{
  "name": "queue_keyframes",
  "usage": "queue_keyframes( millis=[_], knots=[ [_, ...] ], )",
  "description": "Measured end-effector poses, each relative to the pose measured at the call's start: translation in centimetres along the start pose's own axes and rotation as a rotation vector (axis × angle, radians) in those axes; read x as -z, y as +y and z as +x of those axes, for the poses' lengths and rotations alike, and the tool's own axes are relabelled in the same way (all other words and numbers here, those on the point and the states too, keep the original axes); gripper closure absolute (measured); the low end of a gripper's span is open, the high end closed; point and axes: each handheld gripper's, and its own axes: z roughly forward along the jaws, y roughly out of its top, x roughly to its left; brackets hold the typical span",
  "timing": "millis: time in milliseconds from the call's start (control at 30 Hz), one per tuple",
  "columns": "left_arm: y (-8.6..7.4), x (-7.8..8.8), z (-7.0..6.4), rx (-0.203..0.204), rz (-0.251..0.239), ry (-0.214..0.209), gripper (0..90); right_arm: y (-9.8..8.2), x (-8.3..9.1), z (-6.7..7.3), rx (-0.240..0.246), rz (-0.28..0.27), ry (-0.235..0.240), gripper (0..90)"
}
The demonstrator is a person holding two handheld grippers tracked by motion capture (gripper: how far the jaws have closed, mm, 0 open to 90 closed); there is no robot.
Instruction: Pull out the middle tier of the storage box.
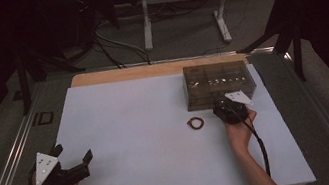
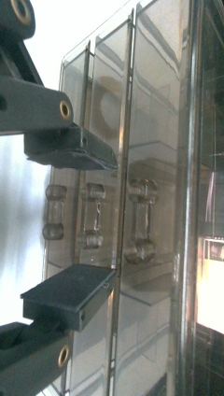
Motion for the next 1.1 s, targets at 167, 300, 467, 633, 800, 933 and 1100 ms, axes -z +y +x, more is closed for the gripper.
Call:
queue_keyframes(
  millis=[167,300,467,633,800,933,1100],
  knots=[
    [0.0,0.03,0.0,-0.001,-0.001,0.0,1.0,-0.23,-0.11,0.43,-0.002,0.012,-0.014,46.6],
    [-0.01,0.04,0.04,0.002,-0.002,0.001,1.0,-0.54,-0.39,0.43,-0.024,0.031,-0.037,48.5],
    [-0.01,0.02,0.0,0.002,-0.002,0.001,1.0,-0.47,-0.35,0.45,-0.043,0.023,-0.052,49.9],
    [-0.03,-0.01,0.0,0.003,-0.001,0.001,1.1,-0.48,-0.35,0.52,-0.045,0.022,-0.054,50.8],
    [-0.03,-0.02,-0.01,0.002,-0.001,-0.001,1.0,-0.47,-0.36,0.7,-0.054,0.021,-0.058,52.7],
    [-0.03,-0.03,-0.01,0.002,-0.001,-0.001,1.0,-0.47,-0.35,0.74,-0.062,0.022,-0.054,54.0],
    [-0.02,-0.02,-0.02,0.0,0.0,-0.001,1.1,-0.45,-0.34,0.77,-0.073,0.02,-0.049,54.1]
  ],
)
